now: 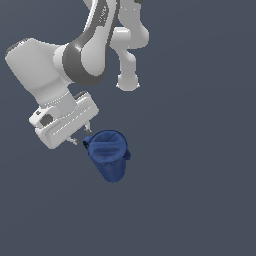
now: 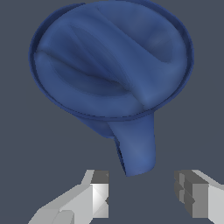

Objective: Pick up the object and move it to a goal position.

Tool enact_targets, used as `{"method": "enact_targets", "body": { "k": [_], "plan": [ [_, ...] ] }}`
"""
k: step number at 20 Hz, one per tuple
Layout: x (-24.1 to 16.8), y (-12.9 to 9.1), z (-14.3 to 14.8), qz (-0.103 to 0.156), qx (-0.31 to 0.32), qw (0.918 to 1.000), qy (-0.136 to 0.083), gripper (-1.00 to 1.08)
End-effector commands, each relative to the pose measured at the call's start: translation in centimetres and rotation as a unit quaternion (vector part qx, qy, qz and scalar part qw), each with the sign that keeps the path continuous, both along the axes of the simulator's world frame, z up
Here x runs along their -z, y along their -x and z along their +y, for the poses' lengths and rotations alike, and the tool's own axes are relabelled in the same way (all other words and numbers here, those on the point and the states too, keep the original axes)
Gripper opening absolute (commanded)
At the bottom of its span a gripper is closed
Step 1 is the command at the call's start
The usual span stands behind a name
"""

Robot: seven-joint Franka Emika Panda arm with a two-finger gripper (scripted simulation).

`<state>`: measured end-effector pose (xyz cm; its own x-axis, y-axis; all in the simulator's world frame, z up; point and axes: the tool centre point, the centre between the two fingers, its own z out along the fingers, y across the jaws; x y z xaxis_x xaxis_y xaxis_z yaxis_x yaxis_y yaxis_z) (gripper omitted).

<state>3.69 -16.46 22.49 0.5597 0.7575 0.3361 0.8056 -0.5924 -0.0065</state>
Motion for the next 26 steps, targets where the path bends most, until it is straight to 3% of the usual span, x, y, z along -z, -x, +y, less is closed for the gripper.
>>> {"method": "enact_targets", "body": {
  "k": [1,14,15,26],
  "plan": [
    [0.4,0.0,-0.1,-0.001,-0.002,1.0000,0.003,0.28],
    [3.3,-0.5,0.7,-0.001,-0.003,1.0000,0.004,0.28],
    [3.3,-0.5,0.7,-0.001,-0.003,1.0000,0.004,-1.00],
    [3.2,-0.5,0.7,-0.002,-0.003,1.0000,0.004,-1.00]
  ]
}}
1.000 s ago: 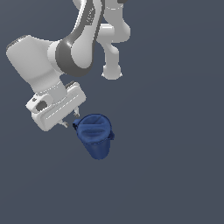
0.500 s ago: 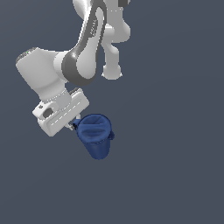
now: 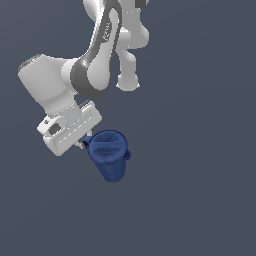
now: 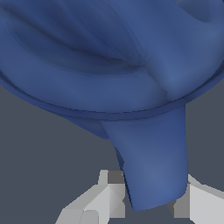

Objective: Pick up the object and move it to a goal position.

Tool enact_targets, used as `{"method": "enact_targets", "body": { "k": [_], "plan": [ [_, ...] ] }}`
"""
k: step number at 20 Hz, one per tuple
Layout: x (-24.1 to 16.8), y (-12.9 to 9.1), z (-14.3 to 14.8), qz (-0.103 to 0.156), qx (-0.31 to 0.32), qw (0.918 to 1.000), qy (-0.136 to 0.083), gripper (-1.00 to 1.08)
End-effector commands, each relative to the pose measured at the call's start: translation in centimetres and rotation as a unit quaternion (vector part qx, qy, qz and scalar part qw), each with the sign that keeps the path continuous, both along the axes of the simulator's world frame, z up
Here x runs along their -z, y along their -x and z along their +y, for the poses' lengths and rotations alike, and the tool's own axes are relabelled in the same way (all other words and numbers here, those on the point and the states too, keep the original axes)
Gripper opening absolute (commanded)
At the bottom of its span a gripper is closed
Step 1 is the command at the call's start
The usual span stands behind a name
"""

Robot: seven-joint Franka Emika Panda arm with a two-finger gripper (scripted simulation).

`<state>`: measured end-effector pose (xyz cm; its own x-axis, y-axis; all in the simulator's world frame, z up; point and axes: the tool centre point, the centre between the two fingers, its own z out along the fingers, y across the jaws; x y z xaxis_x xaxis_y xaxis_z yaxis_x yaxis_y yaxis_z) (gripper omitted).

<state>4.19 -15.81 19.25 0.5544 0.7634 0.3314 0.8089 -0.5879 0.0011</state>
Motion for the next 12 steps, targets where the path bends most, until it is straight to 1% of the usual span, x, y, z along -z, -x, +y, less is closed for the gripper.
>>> {"method": "enact_targets", "body": {
  "k": [1,7,12],
  "plan": [
    [-0.1,0.0,0.0,0.000,0.000,1.0000,0.000,-1.00],
    [-0.4,0.9,0.3,0.000,0.000,1.0000,0.000,-1.00],
    [-1.0,2.6,0.9,0.000,0.000,1.0000,0.001,-1.00]
  ]
}}
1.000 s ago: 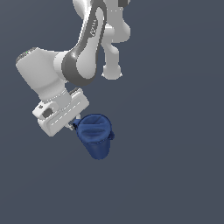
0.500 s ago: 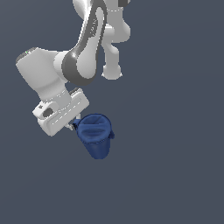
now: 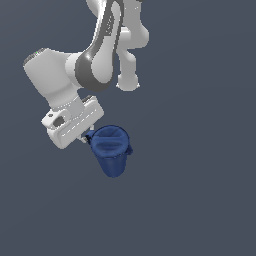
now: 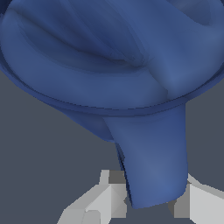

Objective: Pick up the object and move it to a goal position.

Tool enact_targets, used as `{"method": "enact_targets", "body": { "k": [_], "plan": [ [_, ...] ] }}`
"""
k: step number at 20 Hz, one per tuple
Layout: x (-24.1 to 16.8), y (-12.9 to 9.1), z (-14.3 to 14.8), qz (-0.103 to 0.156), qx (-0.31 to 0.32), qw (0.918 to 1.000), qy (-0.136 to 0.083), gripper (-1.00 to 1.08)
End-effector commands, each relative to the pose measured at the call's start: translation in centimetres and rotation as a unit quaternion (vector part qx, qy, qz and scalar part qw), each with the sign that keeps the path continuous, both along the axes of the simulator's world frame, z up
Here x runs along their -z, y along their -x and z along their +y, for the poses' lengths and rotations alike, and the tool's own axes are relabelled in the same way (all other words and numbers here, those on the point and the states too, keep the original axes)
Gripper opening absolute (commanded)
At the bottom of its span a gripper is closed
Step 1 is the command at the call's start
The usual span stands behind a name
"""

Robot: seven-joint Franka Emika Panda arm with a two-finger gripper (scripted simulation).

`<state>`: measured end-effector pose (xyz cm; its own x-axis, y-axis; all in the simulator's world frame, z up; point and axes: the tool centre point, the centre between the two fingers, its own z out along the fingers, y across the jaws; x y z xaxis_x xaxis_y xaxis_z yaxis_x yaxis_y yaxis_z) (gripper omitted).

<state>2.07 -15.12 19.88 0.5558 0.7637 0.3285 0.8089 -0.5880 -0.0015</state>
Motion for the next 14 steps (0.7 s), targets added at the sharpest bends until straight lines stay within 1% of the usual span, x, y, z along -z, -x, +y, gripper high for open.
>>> {"method": "enact_targets", "body": {
  "k": [1,6,14],
  "plan": [
    [-0.6,0.9,0.3,-0.002,0.000,1.0000,0.000,-1.00],
    [-1.7,3.7,1.2,-0.001,0.000,1.0000,0.001,-1.00],
    [-4.0,9.4,3.1,0.000,0.000,1.0000,0.002,-1.00]
  ]
}}
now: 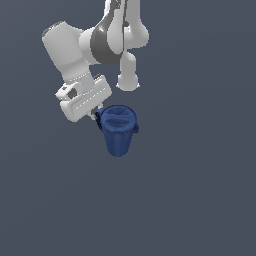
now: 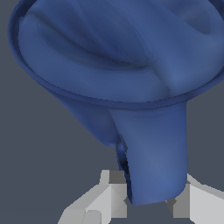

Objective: Pick up the object and move it to a goal position.

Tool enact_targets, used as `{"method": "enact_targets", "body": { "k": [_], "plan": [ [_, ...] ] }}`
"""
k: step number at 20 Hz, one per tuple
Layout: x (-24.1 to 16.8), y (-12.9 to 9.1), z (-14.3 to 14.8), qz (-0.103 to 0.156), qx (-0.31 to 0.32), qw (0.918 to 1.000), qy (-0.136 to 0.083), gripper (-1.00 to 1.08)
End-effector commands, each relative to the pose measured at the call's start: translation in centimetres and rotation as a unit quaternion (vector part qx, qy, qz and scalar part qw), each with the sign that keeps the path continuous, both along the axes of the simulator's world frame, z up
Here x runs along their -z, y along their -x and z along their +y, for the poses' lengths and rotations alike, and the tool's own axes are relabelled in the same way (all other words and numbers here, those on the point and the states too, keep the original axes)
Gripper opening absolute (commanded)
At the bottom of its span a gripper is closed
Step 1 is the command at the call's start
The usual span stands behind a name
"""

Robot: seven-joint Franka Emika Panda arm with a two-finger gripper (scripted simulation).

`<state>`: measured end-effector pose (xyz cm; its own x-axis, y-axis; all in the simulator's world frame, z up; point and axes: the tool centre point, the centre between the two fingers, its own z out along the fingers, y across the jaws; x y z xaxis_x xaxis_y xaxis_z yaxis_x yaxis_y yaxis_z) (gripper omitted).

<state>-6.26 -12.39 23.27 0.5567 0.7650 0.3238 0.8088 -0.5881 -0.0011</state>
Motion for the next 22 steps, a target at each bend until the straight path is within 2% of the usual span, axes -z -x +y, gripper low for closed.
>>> {"method": "enact_targets", "body": {
  "k": [1,12,17,22],
  "plan": [
    [-0.9,1.9,0.6,-0.002,0.000,1.0000,0.000,-1.00],
    [-4.2,9.4,3.0,-0.002,0.000,1.0000,0.001,-1.00],
    [-5.2,11.5,3.6,-0.002,0.000,1.0000,0.000,-1.00],
    [-5.7,12.4,3.9,-0.003,0.000,1.0000,-0.002,-1.00]
  ]
}}
